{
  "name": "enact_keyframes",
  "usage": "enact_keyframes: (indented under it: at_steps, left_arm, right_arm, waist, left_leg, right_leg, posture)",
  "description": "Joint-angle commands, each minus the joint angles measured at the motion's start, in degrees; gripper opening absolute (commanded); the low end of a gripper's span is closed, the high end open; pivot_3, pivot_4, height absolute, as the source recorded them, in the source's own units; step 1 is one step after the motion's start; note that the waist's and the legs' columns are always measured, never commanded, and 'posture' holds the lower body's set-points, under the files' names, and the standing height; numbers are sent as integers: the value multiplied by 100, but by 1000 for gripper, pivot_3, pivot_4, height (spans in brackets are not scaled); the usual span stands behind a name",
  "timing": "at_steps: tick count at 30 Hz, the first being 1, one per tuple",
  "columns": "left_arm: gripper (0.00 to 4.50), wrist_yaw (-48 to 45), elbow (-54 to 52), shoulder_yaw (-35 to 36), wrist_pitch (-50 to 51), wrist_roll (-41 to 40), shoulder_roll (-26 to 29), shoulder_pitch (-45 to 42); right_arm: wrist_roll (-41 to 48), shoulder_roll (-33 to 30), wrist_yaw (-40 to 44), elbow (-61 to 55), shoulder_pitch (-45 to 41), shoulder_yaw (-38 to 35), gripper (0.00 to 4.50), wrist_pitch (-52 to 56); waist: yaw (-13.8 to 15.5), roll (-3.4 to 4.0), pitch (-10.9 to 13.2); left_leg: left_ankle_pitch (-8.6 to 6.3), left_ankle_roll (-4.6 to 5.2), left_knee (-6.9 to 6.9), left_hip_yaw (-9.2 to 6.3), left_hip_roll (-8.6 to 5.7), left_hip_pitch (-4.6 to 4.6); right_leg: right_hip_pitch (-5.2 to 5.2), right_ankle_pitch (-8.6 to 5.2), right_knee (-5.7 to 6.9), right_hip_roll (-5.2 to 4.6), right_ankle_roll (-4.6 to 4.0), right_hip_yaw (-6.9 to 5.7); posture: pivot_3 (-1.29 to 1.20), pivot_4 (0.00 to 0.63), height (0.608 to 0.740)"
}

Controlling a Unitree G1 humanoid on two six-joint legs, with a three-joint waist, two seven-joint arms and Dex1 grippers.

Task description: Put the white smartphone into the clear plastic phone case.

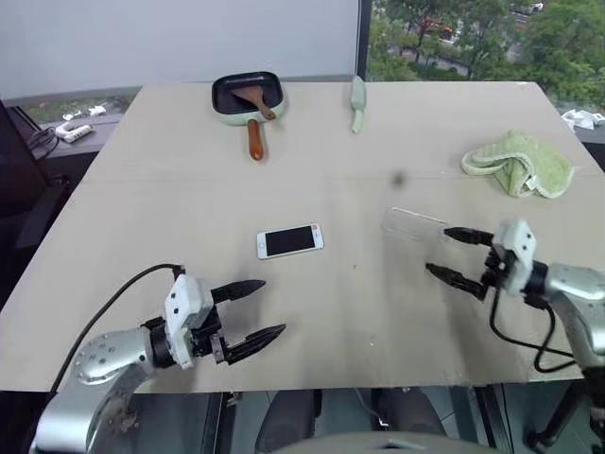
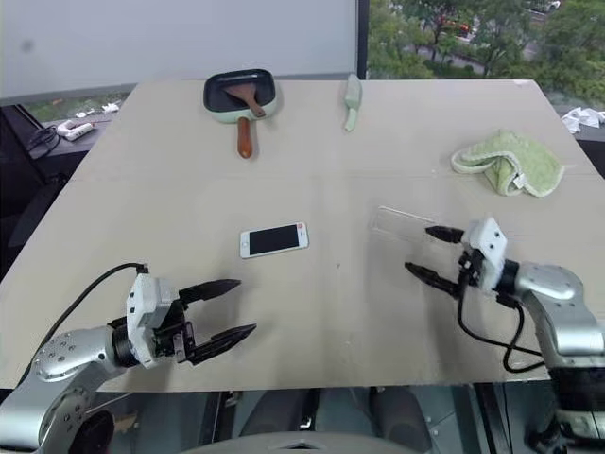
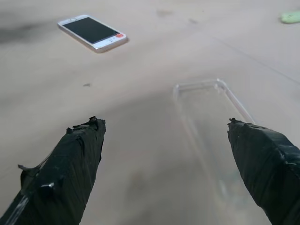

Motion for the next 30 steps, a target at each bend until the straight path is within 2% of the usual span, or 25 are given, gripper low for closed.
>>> enact_keyframes:
  at_steps: [1,6,7,8,10,14,17,23,30]
  left_arm:
    - [4476,-224,77,260,76,-316,136,-130]
    - [4476,-561,74,532,199,-619,337,-151]
    - [4500,-563,89,562,221,-646,358,-171]
    - [4500,-561,101,575,229,-651,370,-186]
    - [4500,-533,164,634,259,-662,385,-250]
    - [4500,-552,227,677,321,-725,389,-342]
    - [4500,-581,273,661,297,-732,345,-435]
    - [4500,-456,354,675,336,-851,199,-759]
    - [4500,-458,452,583,312,-815,169,-1013]
  right_arm:
    - [-459,-10,49,574,-378,320,4500,-277]
    - [-982,-21,6,1508,-1066,740,4500,21]
    - [-1052,-39,25,1613,-1141,814,4105,139]
    - [-1091,-44,26,1690,-1195,856,3971,207]
    - [-1071,-73,200,1713,-1262,955,3270,427]
    - [-1054,-65,357,1700,-1294,1032,1432,523]
    - [-1044,-25,364,1711,-1285,1013,38,508]
    - [-1021,-19,367,1626,-1186,951,38,482]
    - [-470,31,716,678,-779,693,38,359]
  waist:
    - [-5,0,1]
    - [-71,2,5]
    - [-77,1,5]
    - [-78,0,4]
    - [-71,0,3]
    - [-43,-15,-6]
    - [-56,-16,-6]
    - [-56,-16,-7]
    - [-50,-12,-5]
  left_leg:
    - [0,0,0,-4,0,-4]
    - [0,0,-2,-2,0,-6]
    - [0,0,-2,1,1,-3]
    - [0,0,-2,2,2,1]
    - [0,0,-1,0,3,5]
    - [0,0,7,-9,1,11]
    - [0,0,4,-9,1,10]
    - [0,0,3,-11,1,10]
    - [-1,-1,-1,-27,1,1]
  right_leg:
    - [-1,1,-1,0,1,-4]
    - [-6,2,0,-3,3,-2]
    - [-6,3,2,-3,2,2]
    - [-3,3,2,-2,2,2]
    - [2,1,2,-2,-2,1]
    - [13,-8,6,-3,-19,-5]
    - [12,2,3,-2,0,-5]
    - [12,3,5,-6,1,-6]
    - [7,3,3,-10,1,-19]
  posture:
    - [0,150,740]
    - [0,150,740]
    - [0,150,740]
    - [0,150,740]
    - [0,150,740]
    - [0,150,740]
    - [0,150,740]
    - [0,150,740]
    - [0,150,740]
